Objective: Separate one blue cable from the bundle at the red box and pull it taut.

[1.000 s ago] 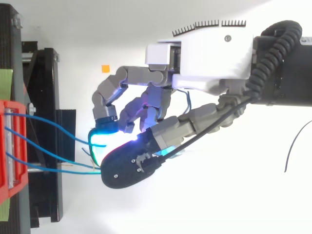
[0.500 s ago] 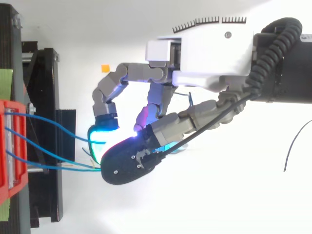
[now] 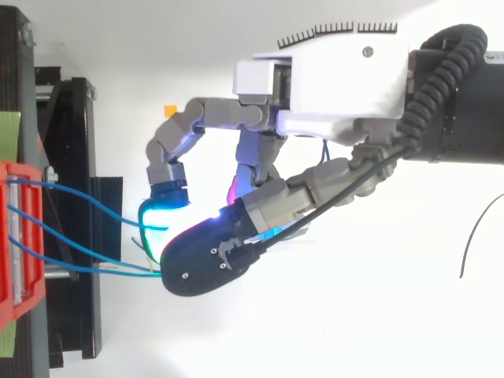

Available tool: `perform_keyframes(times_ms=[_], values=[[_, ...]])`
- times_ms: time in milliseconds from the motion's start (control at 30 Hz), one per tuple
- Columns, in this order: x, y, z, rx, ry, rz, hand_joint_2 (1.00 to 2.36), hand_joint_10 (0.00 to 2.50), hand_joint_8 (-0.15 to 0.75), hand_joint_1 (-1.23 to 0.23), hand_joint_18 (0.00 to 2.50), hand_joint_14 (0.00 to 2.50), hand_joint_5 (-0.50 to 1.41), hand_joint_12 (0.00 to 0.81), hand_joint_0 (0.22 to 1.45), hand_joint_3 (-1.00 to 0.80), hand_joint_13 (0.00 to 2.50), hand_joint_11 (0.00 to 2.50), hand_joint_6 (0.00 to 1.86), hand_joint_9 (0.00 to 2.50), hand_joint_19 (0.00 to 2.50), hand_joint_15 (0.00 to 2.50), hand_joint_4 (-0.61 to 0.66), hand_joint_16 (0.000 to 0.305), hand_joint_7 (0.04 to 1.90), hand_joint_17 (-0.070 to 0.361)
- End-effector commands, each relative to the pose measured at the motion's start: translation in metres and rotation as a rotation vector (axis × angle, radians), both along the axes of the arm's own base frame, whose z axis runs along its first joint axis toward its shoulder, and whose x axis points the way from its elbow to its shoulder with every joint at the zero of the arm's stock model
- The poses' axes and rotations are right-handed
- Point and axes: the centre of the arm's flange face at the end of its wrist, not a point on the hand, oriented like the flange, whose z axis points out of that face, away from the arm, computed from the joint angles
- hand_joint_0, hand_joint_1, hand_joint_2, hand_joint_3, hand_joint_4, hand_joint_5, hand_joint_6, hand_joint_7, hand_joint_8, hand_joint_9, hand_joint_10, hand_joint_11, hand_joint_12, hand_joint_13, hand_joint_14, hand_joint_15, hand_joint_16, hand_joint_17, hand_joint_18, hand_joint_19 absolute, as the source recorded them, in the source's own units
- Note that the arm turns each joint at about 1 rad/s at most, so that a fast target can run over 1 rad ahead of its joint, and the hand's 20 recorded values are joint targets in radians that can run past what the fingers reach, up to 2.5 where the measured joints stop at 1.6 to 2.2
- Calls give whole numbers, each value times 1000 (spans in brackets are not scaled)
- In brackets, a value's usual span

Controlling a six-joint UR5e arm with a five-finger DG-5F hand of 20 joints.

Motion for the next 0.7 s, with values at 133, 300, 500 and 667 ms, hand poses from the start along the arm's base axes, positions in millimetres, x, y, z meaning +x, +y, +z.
perform_keyframes(times_ms=[133,300,500,667], values=[[-2,-11,0,-2,1,-4,1014,1094,314,-701,1004,333,-217,296,702,-308,1081,1719,878,863,1263,1779,-20,38,977,85],[-3,-17,0,2,2,10,1014,1365,319,-703,1011,911,-215,307,700,-296,964,1694,877,717,1311,1648,-17,37,979,83],[-3,-17,-5,-1,3,11,1015,1649,320,-704,1040,1295,-214,322,701,-295,882,1675,878,629,1413,1679,-16,38,980,84],[1,-15,-7,1,-32,14,1014,1837,324,-703,1040,1521,-214,333,699,-295,805,1583,878,560,1482,1596,-11,37,982,84]])
